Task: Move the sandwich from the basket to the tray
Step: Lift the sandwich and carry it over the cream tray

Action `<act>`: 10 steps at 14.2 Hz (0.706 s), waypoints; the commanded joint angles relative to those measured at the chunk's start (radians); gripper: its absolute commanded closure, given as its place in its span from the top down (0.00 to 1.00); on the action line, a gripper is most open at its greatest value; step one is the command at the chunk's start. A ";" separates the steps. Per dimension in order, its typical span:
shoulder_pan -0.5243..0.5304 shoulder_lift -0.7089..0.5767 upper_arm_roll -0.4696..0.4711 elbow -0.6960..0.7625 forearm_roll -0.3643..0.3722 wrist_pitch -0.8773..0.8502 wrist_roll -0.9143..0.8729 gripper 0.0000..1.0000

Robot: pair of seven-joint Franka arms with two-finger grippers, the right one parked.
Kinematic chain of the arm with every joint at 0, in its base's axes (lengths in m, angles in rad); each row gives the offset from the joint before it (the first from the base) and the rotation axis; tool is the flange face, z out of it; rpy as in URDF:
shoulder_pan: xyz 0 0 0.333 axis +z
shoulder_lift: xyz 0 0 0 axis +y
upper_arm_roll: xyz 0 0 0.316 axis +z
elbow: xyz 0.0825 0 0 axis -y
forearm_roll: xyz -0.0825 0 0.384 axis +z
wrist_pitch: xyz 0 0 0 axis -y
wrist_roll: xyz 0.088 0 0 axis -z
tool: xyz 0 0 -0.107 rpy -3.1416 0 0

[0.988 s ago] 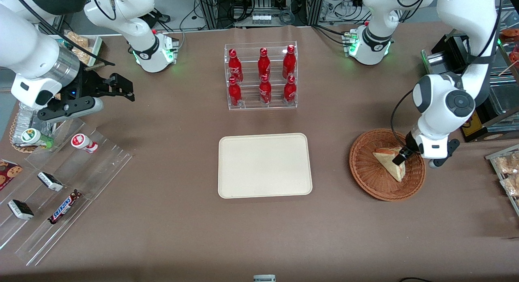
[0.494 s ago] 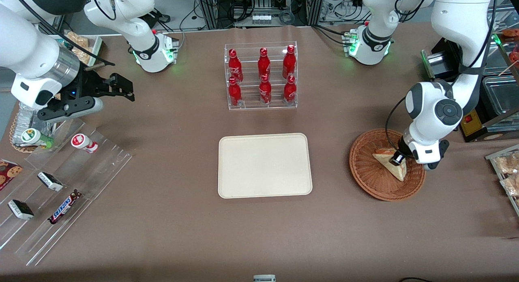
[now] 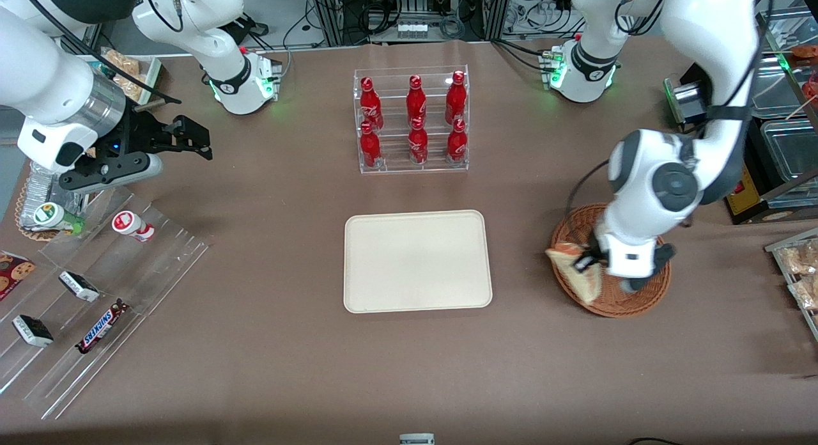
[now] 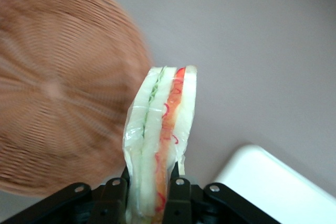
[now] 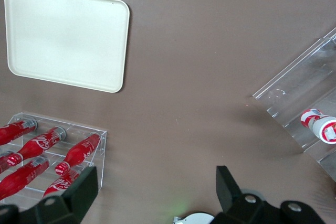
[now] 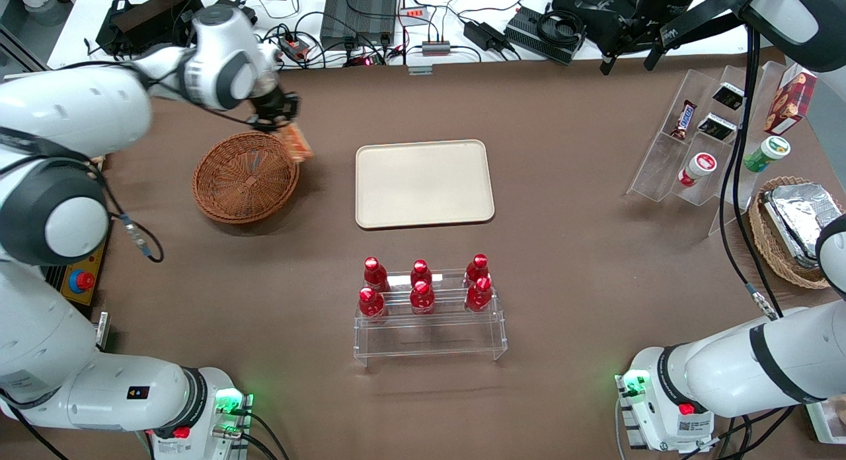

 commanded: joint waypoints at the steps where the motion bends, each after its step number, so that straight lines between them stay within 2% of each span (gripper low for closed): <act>1: -0.143 0.119 -0.009 0.117 0.015 -0.014 -0.002 0.01; 4: -0.282 0.202 -0.009 0.201 0.106 -0.003 -0.015 0.01; 6: -0.376 0.265 -0.004 0.270 0.131 0.038 -0.049 0.01; 8: -0.440 0.317 0.003 0.322 0.134 0.041 -0.080 0.01; 10: -0.490 0.336 0.031 0.339 0.172 0.043 -0.109 0.01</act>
